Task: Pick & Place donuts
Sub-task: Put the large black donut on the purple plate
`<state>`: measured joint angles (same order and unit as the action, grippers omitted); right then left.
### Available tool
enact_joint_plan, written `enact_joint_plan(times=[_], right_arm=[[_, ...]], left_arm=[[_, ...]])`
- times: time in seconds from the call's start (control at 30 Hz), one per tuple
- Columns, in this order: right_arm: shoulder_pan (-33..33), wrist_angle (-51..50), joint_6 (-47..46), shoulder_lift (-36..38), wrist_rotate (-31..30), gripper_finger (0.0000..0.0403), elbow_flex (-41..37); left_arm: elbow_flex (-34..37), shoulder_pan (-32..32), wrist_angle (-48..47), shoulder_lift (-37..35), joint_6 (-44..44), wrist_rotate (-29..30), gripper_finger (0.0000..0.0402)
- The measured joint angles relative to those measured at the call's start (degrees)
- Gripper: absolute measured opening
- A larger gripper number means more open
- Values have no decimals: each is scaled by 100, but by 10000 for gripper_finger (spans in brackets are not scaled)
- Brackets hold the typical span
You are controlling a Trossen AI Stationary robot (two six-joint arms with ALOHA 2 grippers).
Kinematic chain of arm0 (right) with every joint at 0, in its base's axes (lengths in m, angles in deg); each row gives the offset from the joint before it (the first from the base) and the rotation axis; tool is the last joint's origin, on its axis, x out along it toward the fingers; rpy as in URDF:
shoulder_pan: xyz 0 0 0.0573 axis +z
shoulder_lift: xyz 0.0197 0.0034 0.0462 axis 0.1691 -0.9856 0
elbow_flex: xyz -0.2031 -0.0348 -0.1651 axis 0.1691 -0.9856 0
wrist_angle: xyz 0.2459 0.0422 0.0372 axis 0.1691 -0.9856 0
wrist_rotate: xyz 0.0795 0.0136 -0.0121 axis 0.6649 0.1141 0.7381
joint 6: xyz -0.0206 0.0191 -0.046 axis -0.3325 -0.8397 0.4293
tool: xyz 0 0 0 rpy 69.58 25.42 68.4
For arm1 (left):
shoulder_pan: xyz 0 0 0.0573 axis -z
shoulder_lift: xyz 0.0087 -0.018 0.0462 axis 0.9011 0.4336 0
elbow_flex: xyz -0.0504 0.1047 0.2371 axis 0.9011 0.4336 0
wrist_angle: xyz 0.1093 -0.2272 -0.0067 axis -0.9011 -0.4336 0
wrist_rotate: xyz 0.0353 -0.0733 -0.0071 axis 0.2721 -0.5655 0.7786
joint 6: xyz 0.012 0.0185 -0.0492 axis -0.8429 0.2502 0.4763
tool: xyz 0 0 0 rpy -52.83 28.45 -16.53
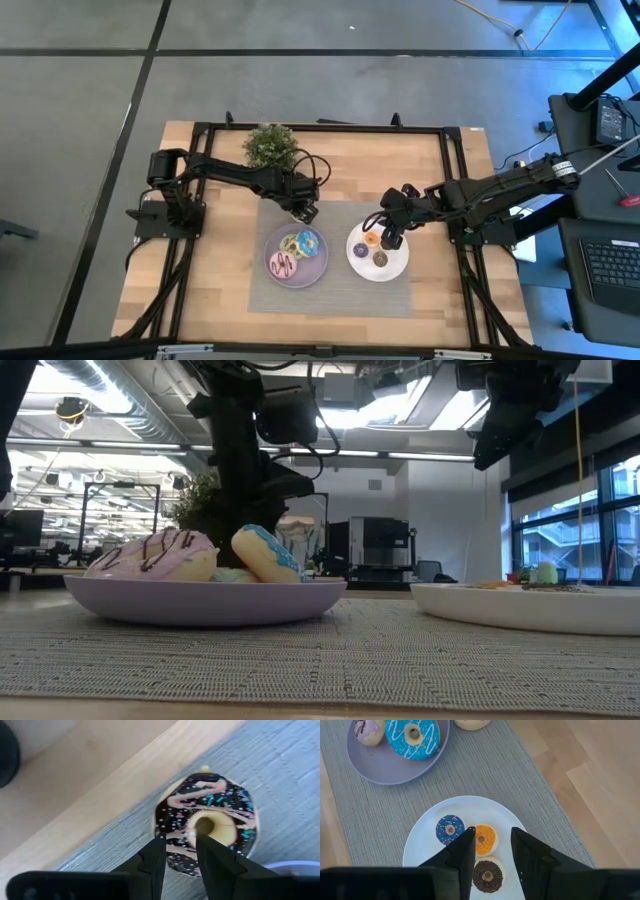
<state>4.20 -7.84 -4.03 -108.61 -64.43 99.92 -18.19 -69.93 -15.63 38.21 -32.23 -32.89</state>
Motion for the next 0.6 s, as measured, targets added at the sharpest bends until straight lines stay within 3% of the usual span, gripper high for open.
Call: enact_joint_plan(times=[0.27,0.6], right_arm=[[0,-17,4,0,13,127,0],[0,-15,2,0,17,127,0]], left_arm=[[0,-22,130,0,-4,-469,147],[2,-22,127,0,57,-132,228]])
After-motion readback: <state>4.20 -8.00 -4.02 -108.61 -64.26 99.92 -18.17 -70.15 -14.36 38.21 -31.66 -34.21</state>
